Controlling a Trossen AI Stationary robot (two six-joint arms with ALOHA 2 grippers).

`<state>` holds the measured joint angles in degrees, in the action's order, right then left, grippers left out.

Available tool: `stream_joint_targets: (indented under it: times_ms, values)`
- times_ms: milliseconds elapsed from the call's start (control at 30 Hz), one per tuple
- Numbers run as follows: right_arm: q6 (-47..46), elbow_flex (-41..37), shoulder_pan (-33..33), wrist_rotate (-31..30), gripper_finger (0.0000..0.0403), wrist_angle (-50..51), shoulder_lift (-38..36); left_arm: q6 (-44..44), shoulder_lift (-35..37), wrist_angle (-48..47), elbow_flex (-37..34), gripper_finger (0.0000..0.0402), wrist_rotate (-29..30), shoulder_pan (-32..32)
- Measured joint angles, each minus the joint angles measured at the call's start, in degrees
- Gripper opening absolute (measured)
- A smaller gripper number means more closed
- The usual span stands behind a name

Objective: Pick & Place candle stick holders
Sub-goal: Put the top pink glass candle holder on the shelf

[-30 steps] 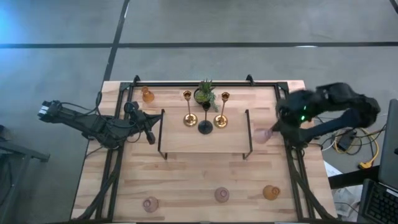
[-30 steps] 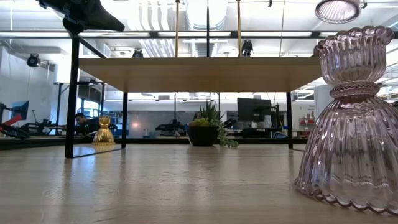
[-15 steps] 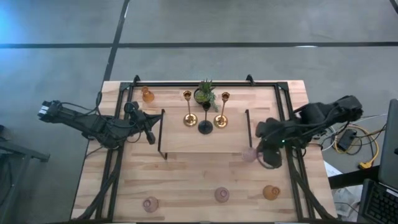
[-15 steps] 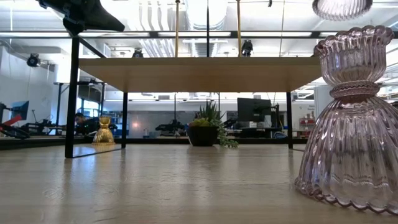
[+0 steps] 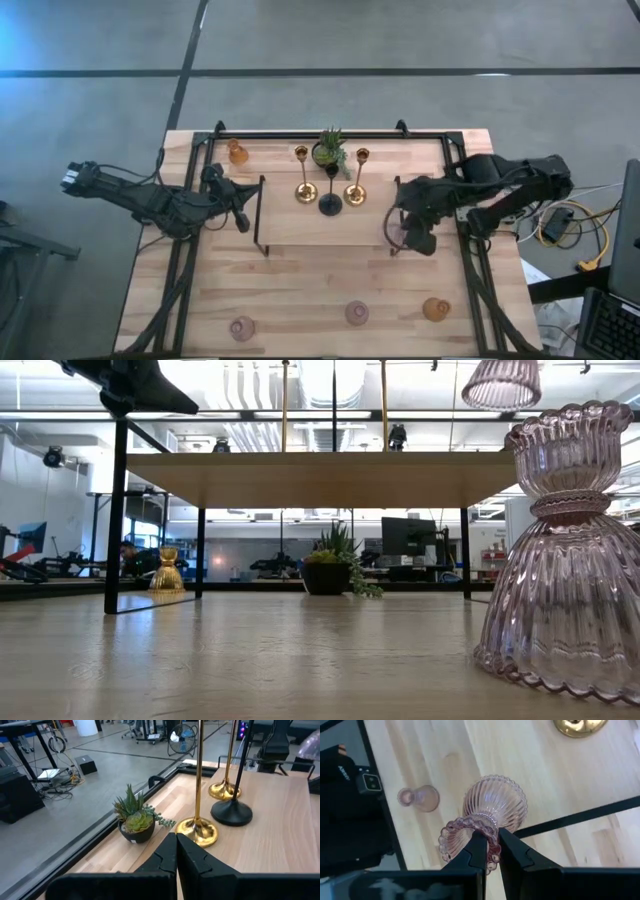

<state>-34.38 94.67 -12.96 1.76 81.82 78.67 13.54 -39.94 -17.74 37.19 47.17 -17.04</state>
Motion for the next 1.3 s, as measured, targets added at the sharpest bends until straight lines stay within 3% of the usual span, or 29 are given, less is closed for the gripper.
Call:
stream_joint_targets:
  times_ms: [167, 400, 533, 667, 833, 1100, 1200, 1300]
  values:
    - [4.15, -0.3, -1.55, 1.09, 0.0018, -5.58, -0.08, -1.22, 0.02, -0.07, 0.0, 0.0005, -4.95, 0.04]
    - [5.16, -0.42, -7.45, 1.39, 0.0018, -17.13, 1.4, -2.95, -0.26, 5.83, -0.04, 0.0005, -25.08, 0.04]
    - [5.01, -0.41, -9.48, 1.38, 0.0018, -17.05, 4.69, -4.53, -2.43, 11.7, -0.04, 0.0007, -36.2, -0.24]
    - [4.99, 0.14, -11.12, 1.91, 0.0018, -16.57, 7.56, -3.98, -5.71, 13.63, 0.47, 0.0027, -38.22, -1.73]
    - [1.52, 1.97, -12.38, 1.55, 0.0018, -15.67, 9.98, -3.6, -9.34, 13.19, 3.66, 0.0047, -35.5, -7.01]
    - [-0.74, 4.84, -12.59, -1.13, 0.0018, -15.73, 12.64, -5.71, -18.43, 10.52, 9.74, 0.0039, -7.34, -22.58]
    - [-1.56, 5.81, -11.98, -2.91, 0.0018, -15.87, 13.23, -3.15, -22.24, 10.45, 11.37, 0.0042, -1.97, -24.68]
    - [-3.0, 6.54, -11.49, -4.2, 0.0018, -16.33, 14.15, -2.51, -25.8, 10.43, 12.45, 0.0049, -0.81, -25.01]
